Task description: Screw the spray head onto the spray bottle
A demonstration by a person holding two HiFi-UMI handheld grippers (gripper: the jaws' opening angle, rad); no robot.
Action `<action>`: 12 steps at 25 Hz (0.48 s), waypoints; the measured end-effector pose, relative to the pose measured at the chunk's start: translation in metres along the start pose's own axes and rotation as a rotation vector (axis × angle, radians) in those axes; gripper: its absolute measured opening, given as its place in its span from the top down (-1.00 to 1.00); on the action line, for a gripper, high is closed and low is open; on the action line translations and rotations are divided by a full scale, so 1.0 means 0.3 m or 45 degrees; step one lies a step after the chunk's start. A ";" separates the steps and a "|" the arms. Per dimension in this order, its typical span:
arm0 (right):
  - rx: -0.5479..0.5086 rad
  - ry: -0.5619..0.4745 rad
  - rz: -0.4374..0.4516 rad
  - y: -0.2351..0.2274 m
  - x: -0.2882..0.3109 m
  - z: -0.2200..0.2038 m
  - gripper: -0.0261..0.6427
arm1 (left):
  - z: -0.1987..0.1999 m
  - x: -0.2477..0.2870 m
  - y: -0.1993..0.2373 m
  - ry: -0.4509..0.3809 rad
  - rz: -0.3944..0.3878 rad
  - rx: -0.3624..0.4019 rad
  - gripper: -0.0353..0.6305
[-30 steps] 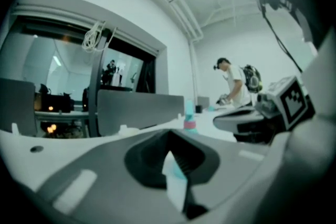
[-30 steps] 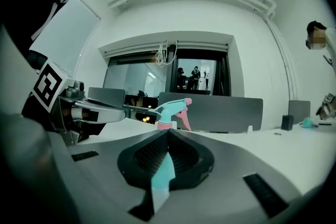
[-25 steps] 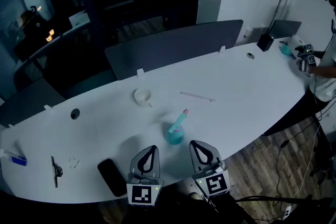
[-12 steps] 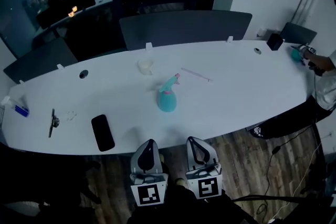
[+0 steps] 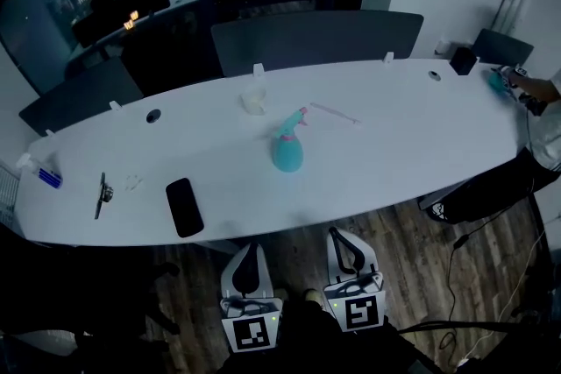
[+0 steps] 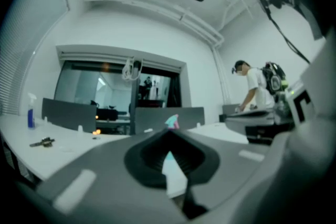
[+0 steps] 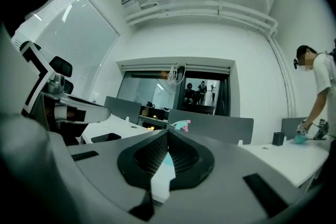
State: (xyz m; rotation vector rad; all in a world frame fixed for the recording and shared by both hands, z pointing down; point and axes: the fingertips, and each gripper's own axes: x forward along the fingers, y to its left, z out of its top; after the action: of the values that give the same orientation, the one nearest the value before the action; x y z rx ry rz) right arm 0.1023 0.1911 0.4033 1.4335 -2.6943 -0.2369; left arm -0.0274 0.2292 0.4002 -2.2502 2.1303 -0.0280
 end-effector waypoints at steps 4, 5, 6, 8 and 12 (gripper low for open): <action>-0.006 -0.030 -0.057 -0.004 -0.010 0.037 0.90 | 0.026 0.006 -0.002 -0.024 -0.073 0.002 0.89; -0.002 -0.039 -0.069 -0.001 -0.014 0.048 0.90 | 0.031 0.007 -0.003 -0.029 -0.090 0.004 0.89; -0.004 -0.042 -0.077 0.004 -0.019 0.055 0.90 | 0.030 0.007 -0.005 -0.030 -0.102 0.002 0.89; -0.008 -0.039 -0.090 0.010 -0.029 0.058 0.90 | 0.025 0.004 -0.006 -0.029 -0.113 -0.007 0.89; -0.003 -0.019 -0.122 0.016 -0.053 0.049 0.90 | 0.026 -0.002 -0.007 -0.034 -0.137 0.001 0.89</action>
State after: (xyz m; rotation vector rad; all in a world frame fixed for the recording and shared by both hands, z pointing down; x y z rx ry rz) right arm 0.1051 0.2083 0.3896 1.5687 -2.6392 -0.2577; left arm -0.0251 0.2302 0.3923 -2.3489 1.9937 -0.0028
